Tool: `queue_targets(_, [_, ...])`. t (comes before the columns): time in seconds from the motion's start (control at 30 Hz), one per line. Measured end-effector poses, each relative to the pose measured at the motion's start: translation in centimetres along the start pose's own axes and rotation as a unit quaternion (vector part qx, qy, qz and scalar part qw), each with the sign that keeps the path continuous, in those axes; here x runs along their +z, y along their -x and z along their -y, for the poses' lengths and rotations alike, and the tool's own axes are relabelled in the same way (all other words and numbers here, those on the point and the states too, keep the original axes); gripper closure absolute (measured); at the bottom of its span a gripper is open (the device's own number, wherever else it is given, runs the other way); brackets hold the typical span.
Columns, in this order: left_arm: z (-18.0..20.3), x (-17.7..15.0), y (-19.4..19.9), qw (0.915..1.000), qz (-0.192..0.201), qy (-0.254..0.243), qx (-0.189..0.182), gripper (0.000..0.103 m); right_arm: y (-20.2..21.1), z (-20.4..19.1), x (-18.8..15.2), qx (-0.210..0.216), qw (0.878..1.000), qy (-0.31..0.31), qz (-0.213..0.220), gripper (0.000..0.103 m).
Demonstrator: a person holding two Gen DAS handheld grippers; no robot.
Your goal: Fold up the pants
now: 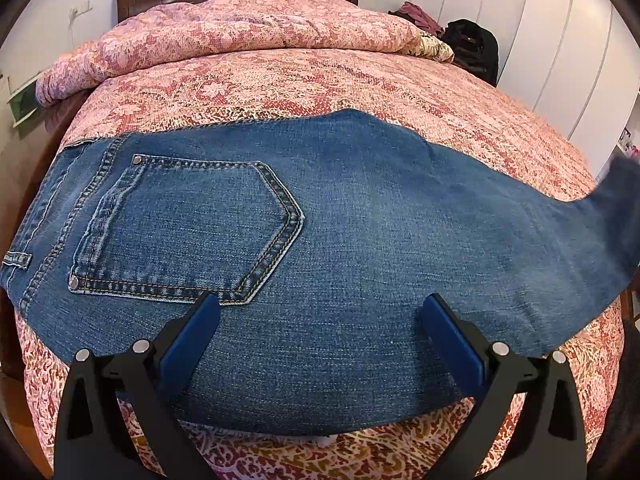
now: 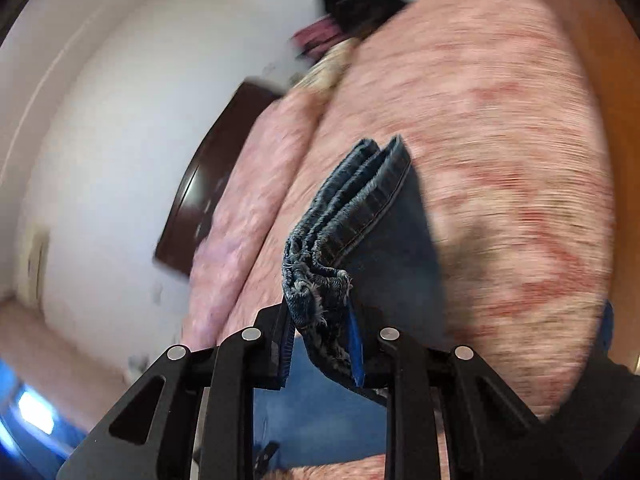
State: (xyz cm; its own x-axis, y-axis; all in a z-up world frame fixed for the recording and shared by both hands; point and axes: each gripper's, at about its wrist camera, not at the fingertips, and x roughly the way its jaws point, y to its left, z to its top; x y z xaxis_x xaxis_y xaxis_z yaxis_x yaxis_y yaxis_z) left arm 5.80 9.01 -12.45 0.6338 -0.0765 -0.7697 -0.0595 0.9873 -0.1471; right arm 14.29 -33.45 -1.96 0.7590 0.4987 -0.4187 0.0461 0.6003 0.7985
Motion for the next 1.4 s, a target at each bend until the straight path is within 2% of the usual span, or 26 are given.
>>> queue_targets(0.1, [-0.2, 0.0, 0.0, 1.0, 0.001, 0.004, -0.004, 0.002, -3.9, -3.9, -1.9, 0.007, 0.997, 0.061, -0.053, 0.081])
queue_targets(0.27, [-0.4, 0.0, 0.0, 0.9999, 0.004, 0.011, -0.012, 0.002, -11.3, -7.6, -8.0, -0.009, 0.977, 0.145, -0.154, 0.081])
queue_targets(0.37, [-0.6, 0.0, 0.0, 0.9997, 0.005, 0.015, -0.017, 0.002, -15.4, -7.4, -12.7, -0.029, 0.958, 0.185, -0.219, 0.081])
queue_targets(0.43, [-0.7, 0.1, 0.0, 0.9996, 0.006, 0.018, -0.021, 0.002, -17.6, -6.9, -15.9, -0.063, 0.938, 0.223, -0.257, 0.081])
queue_targets(0.5, [-0.9, 0.1, 0.0, 0.9994, 0.007, 0.021, -0.025, 0.002, -18.3, -6.5, -17.4, -0.082, 0.927, 0.259, -0.257, 0.081])
queue_targets(0.6, [-0.8, 0.1, -0.1, 0.9994, 0.007, 0.022, -0.025, 0.002, -17.8, -7.4, -17.4, -0.09, 0.924, 0.272, -0.253, 0.081])
queue_targets(0.77, [-0.8, 0.1, -0.1, 0.9995, 0.007, 0.021, -0.023, 0.002, -16.5, -11.2, -18.1, -0.068, 0.913, 0.327, -0.233, 0.081])
queue_targets(0.8, [-0.8, 0.1, -0.1, 0.9994, 0.007, 0.023, -0.025, 0.002, -16.9, -11.1, -18.8, -0.074, 0.91, 0.328, -0.243, 0.077])
queue_targets(0.83, [-0.8, 0.1, -0.2, 0.9994, 0.007, 0.023, -0.026, 0.004, -17.9, -10.7, -19.6, -0.086, 0.901, 0.33, -0.268, 0.053])
queue_targets(0.87, [-0.6, 0.1, -0.4, 0.9998, 0.001, 0.017, -0.012, 0.003, -18.5, -9.8, -20.2, -0.093, 0.899, 0.315, -0.289, 0.053])
queue_targets(0.93, [-0.3, 0.1, -0.4, 0.9999, 0.0, 0.01, -0.007, 0.002, -18.1, -8.8, -19.6, -0.078, 0.913, 0.279, -0.289, 0.052])
queue_targets(1.03, [-0.7, 0.2, -0.4, 0.9997, 0.003, 0.019, -0.017, 0.002, -16.0, -8.5, -18.3, -0.026, 0.927, 0.24, -0.286, 0.052])
queue_targets(1.1, [-0.8, 0.2, -0.4, 0.9997, 0.002, 0.019, -0.017, 0.002, -13.8, -8.1, -16.4, 0.004, 0.943, 0.208, -0.261, 0.052])
queue_targets(1.17, [-0.7, 0.3, -0.4, 0.9997, 0.002, 0.017, -0.015, 0.002, -12.6, -7.5, -14.2, -0.01, 0.955, 0.193, -0.226, 0.052])
queue_targets(1.23, [-0.8, 0.3, -0.4, 0.9997, 0.002, 0.018, -0.016, 0.002, -11.8, -6.1, -12.0, -0.043, 0.965, 0.182, -0.187, 0.052])
queue_targets(1.3, [-0.9, 0.3, -0.3, 0.9995, 0.004, 0.022, -0.02, 0.002, -11.7, -4.9, -10.4, -0.064, 0.97, 0.166, -0.164, 0.053])
queue_targets(1.4, [-1.4, 0.4, -0.1, 0.9986, 0.01, 0.036, -0.036, 0.002, -11.6, -2.8, -7.9, -0.089, 0.98, 0.133, -0.116, 0.059])
